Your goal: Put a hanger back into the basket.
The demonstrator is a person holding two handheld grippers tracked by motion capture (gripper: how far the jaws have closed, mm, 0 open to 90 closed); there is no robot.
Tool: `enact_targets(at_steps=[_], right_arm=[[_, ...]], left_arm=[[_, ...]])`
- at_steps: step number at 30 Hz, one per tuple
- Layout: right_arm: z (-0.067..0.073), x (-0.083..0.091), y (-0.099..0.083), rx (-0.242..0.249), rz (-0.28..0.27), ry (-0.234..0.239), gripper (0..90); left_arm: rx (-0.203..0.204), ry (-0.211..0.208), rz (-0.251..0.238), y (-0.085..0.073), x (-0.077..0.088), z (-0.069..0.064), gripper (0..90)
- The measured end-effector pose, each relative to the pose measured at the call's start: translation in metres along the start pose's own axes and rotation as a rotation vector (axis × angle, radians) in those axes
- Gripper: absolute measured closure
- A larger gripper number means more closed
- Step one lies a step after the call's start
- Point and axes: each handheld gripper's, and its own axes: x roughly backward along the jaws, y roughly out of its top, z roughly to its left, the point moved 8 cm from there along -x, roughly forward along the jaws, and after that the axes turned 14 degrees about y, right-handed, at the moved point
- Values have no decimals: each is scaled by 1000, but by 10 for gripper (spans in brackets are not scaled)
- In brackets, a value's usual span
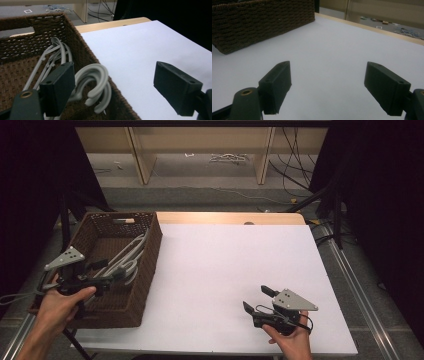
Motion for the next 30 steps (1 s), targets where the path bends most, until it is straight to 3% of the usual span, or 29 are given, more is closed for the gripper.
enact_targets(at_steps=[2,15,16,19,22,30], right_arm=[[-2,1,1,19,-1,-16,226],[-1,1,0,7,5,-8,226],[-2,1,1,25,-2,-16,226],[-1,1,0,7,5,-7,226],[-1,1,0,7,4,-9,226],[-1,1,0,8,4,-9,226]], left_arm=[[-5,-7,-5,0,0,-5,173],[0,-10,-47,-2,-4,-22,174],[1,-9,-51,-2,-4,-23,174],[-7,-15,-55,-2,-4,-28,176],[-3,-26,-74,-2,-5,-36,176],[-25,-54,-69,-8,-7,-58,179]])
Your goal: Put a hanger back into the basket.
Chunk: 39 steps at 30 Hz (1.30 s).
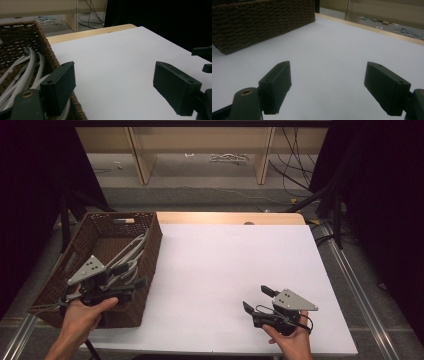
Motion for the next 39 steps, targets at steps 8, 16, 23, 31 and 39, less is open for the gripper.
enact_targets(at_steps=[8,16,23,31,39], right_arm=[[0,1,0,6,1,4,226],[0,1,1,10,-2,3,226],[0,1,1,12,-2,-1,225],[1,2,2,13,-9,0,224],[3,4,5,22,-26,-1,217]], left_arm=[[-23,-38,-18,-7,-3,-24,181],[-41,-73,-42,-11,-6,-46,184],[-53,-74,-59,-17,-10,-57,188],[-53,-96,-65,-29,-14,-68,188],[-72,-104,-90,-42,-16,-75,187]])
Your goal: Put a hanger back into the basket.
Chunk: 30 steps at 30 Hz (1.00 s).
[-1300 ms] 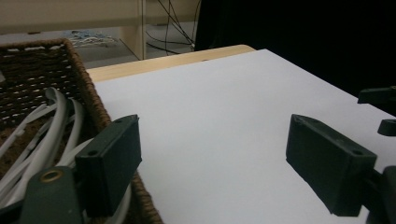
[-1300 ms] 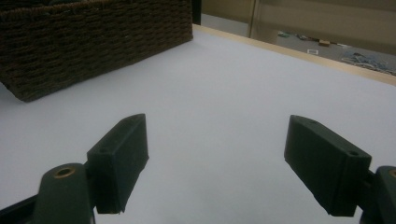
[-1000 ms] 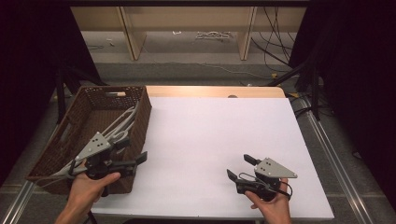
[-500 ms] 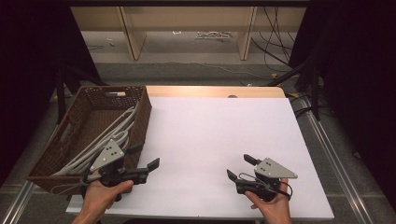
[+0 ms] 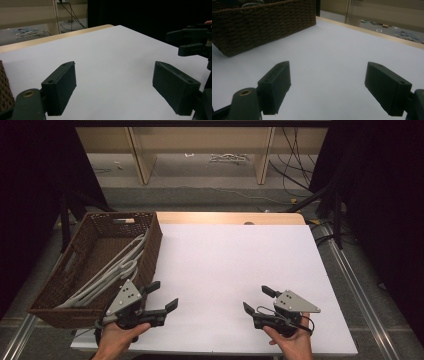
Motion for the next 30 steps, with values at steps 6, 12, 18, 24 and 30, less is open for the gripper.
enact_targets(at_steps=[6,12,18,24,30], right_arm=[[3,2,1,-11,-9,6,192],[11,8,-6,-29,22,11,167],[18,15,-10,-32,14,15,167],[16,16,-10,-41,11,8,167],[14,16,-10,-32,18,5,167]], left_arm=[[34,-3,10,-15,1,-3,187],[3,31,27,-29,1,0,188],[14,11,24,-31,2,-5,186],[9,16,22,-30,1,-3,185],[15,22,15,-29,1,-2,186]])
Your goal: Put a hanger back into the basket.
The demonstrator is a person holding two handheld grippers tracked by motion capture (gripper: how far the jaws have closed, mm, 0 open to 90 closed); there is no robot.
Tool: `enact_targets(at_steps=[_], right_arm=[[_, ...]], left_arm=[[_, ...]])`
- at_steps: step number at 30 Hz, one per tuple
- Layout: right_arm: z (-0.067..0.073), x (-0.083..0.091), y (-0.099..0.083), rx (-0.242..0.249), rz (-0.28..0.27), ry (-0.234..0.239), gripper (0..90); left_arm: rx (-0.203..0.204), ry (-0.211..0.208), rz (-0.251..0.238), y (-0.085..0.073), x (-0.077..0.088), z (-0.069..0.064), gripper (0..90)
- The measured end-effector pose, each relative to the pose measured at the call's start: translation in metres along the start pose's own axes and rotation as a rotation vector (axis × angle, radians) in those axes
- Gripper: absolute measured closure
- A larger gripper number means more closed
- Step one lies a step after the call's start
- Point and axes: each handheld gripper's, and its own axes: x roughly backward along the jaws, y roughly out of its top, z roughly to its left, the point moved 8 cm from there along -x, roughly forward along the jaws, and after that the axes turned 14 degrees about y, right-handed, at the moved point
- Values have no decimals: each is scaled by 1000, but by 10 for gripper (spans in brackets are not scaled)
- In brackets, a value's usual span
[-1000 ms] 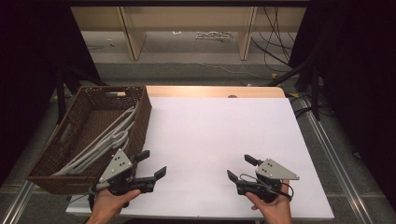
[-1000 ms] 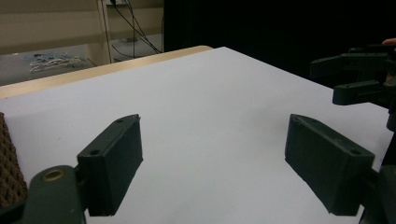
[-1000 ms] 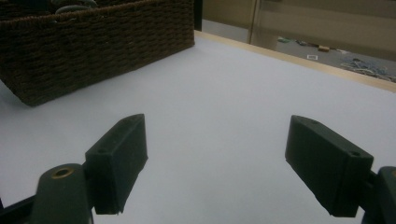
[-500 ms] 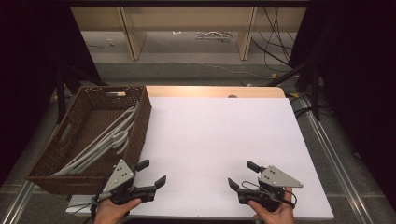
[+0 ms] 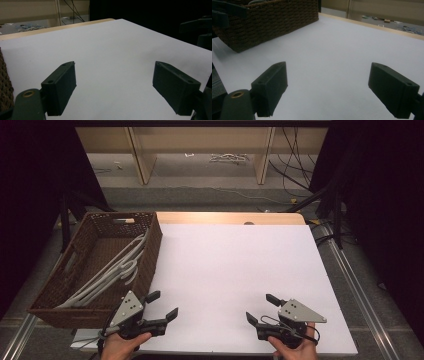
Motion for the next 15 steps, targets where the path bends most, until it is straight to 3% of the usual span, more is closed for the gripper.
enact_targets(at_steps=[15], right_arm=[[0,-1,0,2,0,5,167]], left_arm=[[2,0,2,0,-1,1,186]])
